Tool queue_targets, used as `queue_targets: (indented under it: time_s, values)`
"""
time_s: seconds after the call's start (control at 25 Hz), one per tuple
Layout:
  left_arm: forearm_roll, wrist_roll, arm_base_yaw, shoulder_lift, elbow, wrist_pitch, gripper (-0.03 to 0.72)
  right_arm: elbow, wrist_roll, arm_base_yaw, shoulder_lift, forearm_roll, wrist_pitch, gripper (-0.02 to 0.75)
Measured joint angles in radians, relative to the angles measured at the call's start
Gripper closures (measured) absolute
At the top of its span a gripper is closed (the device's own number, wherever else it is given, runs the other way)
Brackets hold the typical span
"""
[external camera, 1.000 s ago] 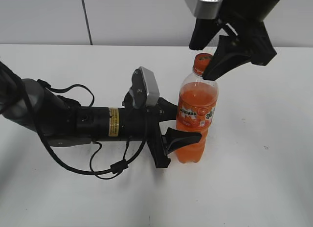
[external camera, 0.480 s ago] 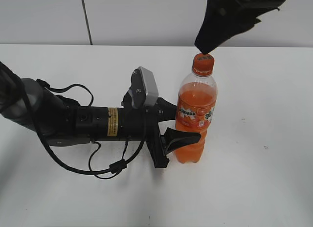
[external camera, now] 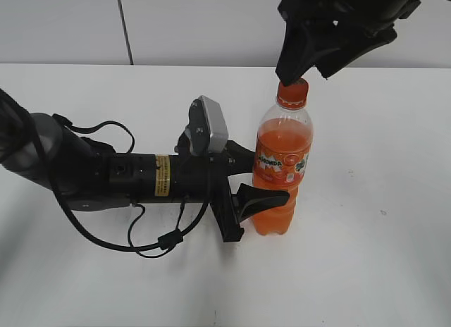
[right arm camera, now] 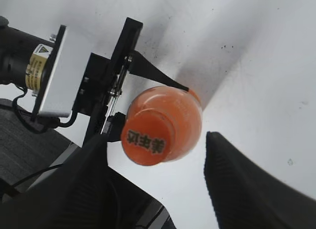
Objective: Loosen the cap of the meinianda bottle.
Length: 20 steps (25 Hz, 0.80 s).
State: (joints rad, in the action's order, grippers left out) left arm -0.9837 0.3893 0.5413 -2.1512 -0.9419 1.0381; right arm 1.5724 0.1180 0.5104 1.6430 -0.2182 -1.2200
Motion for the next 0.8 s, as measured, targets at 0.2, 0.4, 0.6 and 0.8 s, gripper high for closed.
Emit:
queue_targets:
  time_s: [0.2,0.4,0.6,0.8]
  values:
    - [0.001,0.000,0.000,0.000,0.000,0.000,0.286,0.000,-0.003,0.000,0.019,-0.003,0.000,0.279]
    - [0.002,0.000,0.000,0.000,0.000,0.000,0.286,0.000,-0.003,0.000,0.044,-0.012,0.000,0.335]
    - [0.004,0.000,0.000,0.000,0.000,-0.001,0.286,0.000,0.009,0.000,0.051,-0.025,0.000,0.471]
    - [0.003,0.002,0.000,0.000,0.000,-0.001,0.286,0.000,0.399,0.000,0.051,-0.032,0.000,0.471]
